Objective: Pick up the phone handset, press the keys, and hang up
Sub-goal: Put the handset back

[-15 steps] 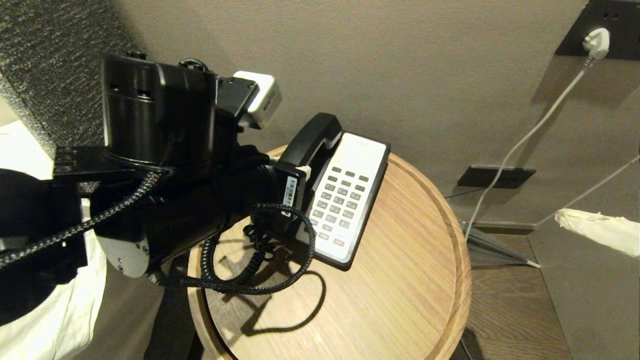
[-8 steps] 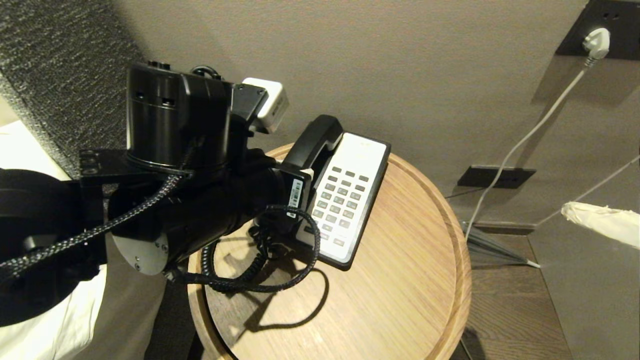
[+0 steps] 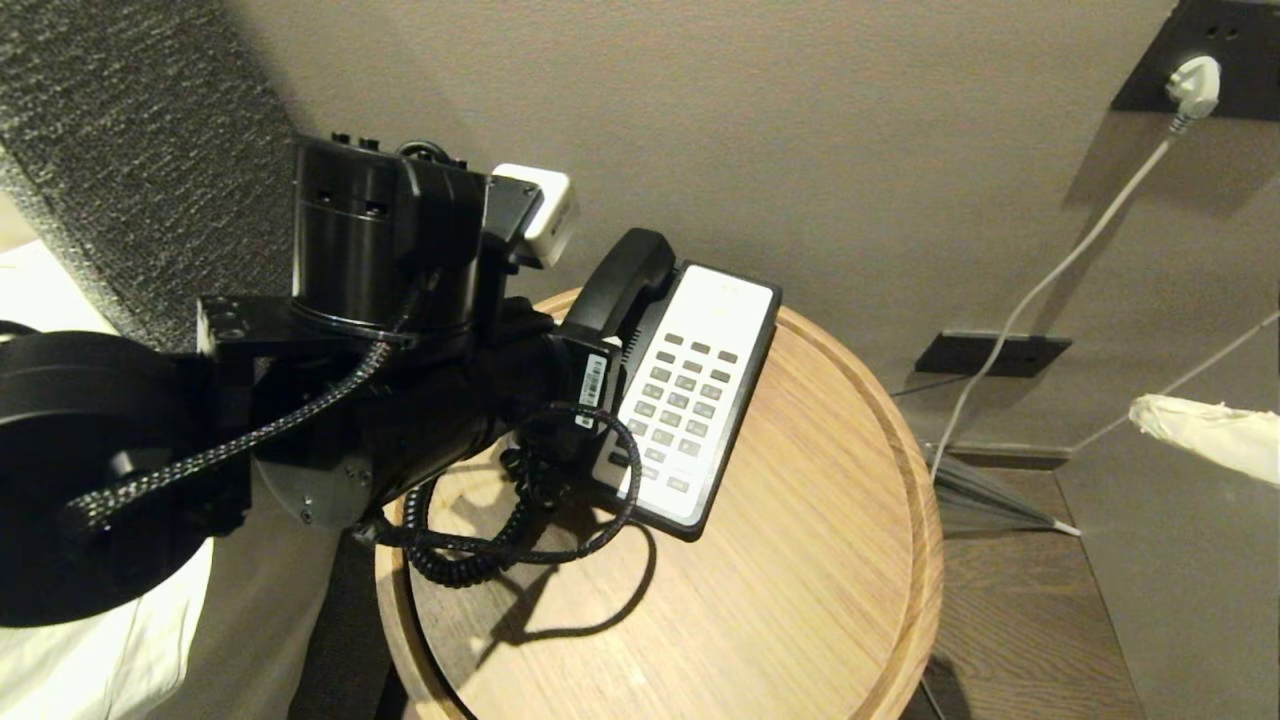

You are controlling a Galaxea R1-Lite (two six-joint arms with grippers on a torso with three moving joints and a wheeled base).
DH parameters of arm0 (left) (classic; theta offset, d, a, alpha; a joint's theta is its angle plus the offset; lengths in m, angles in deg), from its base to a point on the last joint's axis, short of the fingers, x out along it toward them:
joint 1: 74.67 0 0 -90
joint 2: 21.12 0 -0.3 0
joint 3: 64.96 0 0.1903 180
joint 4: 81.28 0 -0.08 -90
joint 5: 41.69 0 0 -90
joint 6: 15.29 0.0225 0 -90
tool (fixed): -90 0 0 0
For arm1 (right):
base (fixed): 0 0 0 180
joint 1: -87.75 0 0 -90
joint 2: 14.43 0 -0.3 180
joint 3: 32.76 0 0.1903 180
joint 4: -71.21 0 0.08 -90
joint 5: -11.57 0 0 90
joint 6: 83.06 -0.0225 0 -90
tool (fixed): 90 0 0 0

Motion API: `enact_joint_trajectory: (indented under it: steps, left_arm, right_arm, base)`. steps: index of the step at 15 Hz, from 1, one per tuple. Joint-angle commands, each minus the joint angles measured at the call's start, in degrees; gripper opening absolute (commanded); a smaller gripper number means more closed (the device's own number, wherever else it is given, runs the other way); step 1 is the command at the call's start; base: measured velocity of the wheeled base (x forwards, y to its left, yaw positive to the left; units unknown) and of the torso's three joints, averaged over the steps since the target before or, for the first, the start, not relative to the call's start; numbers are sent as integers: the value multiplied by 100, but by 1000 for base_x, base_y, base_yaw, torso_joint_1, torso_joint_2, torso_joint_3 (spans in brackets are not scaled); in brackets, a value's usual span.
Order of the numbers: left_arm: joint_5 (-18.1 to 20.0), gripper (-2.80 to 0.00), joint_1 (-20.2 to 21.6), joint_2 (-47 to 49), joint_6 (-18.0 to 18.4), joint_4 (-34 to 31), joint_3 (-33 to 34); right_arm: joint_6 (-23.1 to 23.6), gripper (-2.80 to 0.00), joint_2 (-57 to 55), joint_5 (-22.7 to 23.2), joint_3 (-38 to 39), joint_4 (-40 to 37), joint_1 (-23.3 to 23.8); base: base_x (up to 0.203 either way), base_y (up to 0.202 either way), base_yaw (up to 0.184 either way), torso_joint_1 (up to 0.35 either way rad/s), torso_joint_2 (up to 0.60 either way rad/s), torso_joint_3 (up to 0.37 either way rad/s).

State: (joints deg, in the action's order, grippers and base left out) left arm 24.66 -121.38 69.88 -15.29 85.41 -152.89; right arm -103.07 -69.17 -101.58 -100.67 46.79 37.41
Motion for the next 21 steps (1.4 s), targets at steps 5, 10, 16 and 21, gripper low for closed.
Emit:
enact_joint_trajectory:
  steps: [5,10,16,21]
  left_arm:
    - [10,-280,5,166,-9,23,-40]
    - [18,-280,13,208,-26,31,-22]
    - [55,0,66,243,-43,58,-184]
    - [42,0,92,-77,-36,37,-214]
  right_arm:
    - [-12,-280,6,-5,25,-1,-1]
    - [-12,-280,-28,-5,25,-1,-1]
    - [-21,-280,-37,3,82,-1,-1]
    - [-12,-280,-46,3,113,-10,-1]
  base:
    - [0,0,0,0,0,0]
    - [0,0,0,0,0,0]
    - [0,0,0,0,0,0]
    - [0,0,0,0,0,0]
